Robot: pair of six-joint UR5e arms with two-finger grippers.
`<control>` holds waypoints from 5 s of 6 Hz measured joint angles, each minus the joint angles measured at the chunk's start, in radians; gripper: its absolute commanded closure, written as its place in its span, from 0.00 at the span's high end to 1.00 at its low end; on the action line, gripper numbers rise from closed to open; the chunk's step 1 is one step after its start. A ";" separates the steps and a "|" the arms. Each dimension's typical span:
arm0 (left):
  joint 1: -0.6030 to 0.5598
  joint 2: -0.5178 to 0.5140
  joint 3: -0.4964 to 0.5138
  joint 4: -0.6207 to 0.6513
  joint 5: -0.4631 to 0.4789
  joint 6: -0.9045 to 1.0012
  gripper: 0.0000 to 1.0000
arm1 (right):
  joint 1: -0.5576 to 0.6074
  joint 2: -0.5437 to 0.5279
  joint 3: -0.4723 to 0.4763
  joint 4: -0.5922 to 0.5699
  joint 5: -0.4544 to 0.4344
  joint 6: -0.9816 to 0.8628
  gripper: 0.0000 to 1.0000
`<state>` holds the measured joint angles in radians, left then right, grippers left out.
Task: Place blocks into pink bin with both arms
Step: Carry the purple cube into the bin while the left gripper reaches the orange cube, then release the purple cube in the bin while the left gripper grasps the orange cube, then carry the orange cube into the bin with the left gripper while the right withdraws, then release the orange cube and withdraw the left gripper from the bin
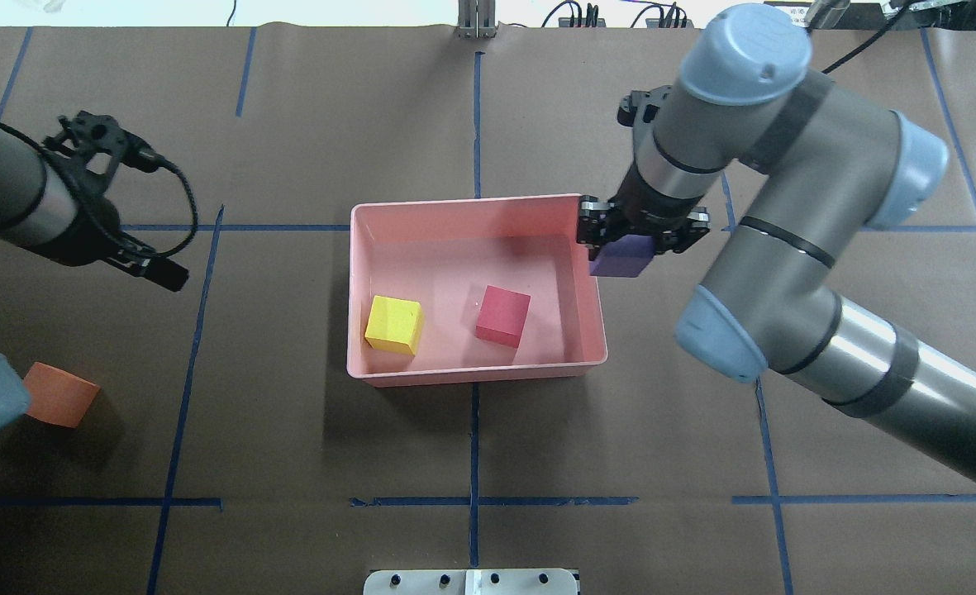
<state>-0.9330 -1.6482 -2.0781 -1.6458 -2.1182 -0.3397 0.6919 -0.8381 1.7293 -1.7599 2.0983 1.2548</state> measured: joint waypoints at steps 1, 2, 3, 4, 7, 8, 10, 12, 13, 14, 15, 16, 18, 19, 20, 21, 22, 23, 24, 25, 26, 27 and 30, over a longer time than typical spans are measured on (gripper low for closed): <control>-0.030 0.095 0.005 -0.106 -0.035 0.052 1.00 | -0.042 0.042 -0.036 0.006 -0.044 0.057 1.00; -0.038 0.189 0.037 -0.239 -0.045 0.061 1.00 | -0.067 0.052 -0.049 0.022 -0.074 0.078 1.00; -0.038 0.259 0.088 -0.344 -0.046 0.026 1.00 | -0.076 0.051 -0.051 0.031 -0.085 0.081 1.00; -0.035 0.302 0.150 -0.464 -0.042 -0.044 1.00 | -0.078 0.044 -0.051 0.039 -0.088 0.078 1.00; 0.078 0.325 0.235 -0.661 -0.043 -0.267 1.00 | -0.078 0.016 -0.049 0.065 -0.089 0.071 1.00; 0.121 0.325 0.237 -0.666 -0.041 -0.295 1.00 | -0.078 0.010 -0.048 0.066 -0.089 0.071 1.00; 0.174 0.326 0.250 -0.665 -0.024 -0.309 0.88 | -0.078 -0.003 -0.045 0.071 -0.090 0.069 1.00; 0.193 0.322 0.277 -0.662 -0.016 -0.310 0.58 | -0.077 -0.019 -0.043 0.089 -0.089 0.065 1.00; 0.194 0.320 0.283 -0.661 -0.015 -0.309 0.50 | -0.077 -0.023 -0.041 0.092 -0.089 0.065 1.00; 0.194 0.318 0.286 -0.660 -0.015 -0.308 0.50 | -0.073 -0.025 -0.036 0.093 -0.088 0.064 1.00; 0.192 0.314 0.279 -0.659 -0.019 -0.307 0.51 | -0.066 -0.025 -0.027 0.093 -0.088 0.063 1.00; 0.183 0.300 0.261 -0.658 -0.024 -0.307 0.51 | -0.054 -0.025 -0.017 0.092 -0.088 0.055 1.00; 0.139 0.213 0.205 -0.564 -0.027 -0.314 0.51 | -0.018 -0.068 0.029 0.091 -0.081 -0.023 1.00; 0.126 0.104 0.153 -0.389 -0.027 -0.315 0.51 | 0.009 -0.112 0.066 0.091 -0.075 -0.107 1.00; 0.123 -0.048 0.123 -0.194 -0.026 -0.335 0.51 | 0.037 -0.146 0.083 0.092 -0.063 -0.197 1.00; 0.126 -0.225 0.119 -0.004 -0.026 -0.385 0.51 | 0.076 -0.179 0.090 0.092 -0.037 -0.292 1.00; 0.145 -0.383 0.136 0.130 -0.024 -0.466 0.51 | 0.125 -0.218 0.094 0.092 -0.005 -0.387 1.00; 0.182 -0.518 0.187 0.191 -0.017 -0.568 0.53 | 0.179 -0.266 0.099 0.092 0.028 -0.491 1.00; 0.229 -0.639 0.272 0.206 0.016 -0.655 1.00 | 0.223 -0.314 0.108 0.093 0.050 -0.579 1.00; 0.273 -0.741 0.370 0.204 0.072 -0.713 1.00 | 0.251 -0.355 0.123 0.094 0.060 -0.640 1.00; 0.294 -0.794 0.430 0.201 0.110 -0.731 1.00 | 0.266 -0.385 0.139 0.094 0.063 -0.672 1.00; 0.292 -0.796 0.438 0.204 0.122 -0.716 1.00 | 0.279 -0.412 0.155 0.094 0.064 -0.701 1.00; 0.192 -0.565 0.248 0.216 0.091 -0.481 1.00 | 0.414 -0.542 0.173 0.093 0.118 -0.963 1.00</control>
<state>-0.7407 -2.2131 -1.8297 -1.4299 -2.0272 -0.8203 1.1057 -1.3797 1.9026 -1.6666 2.2159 0.2922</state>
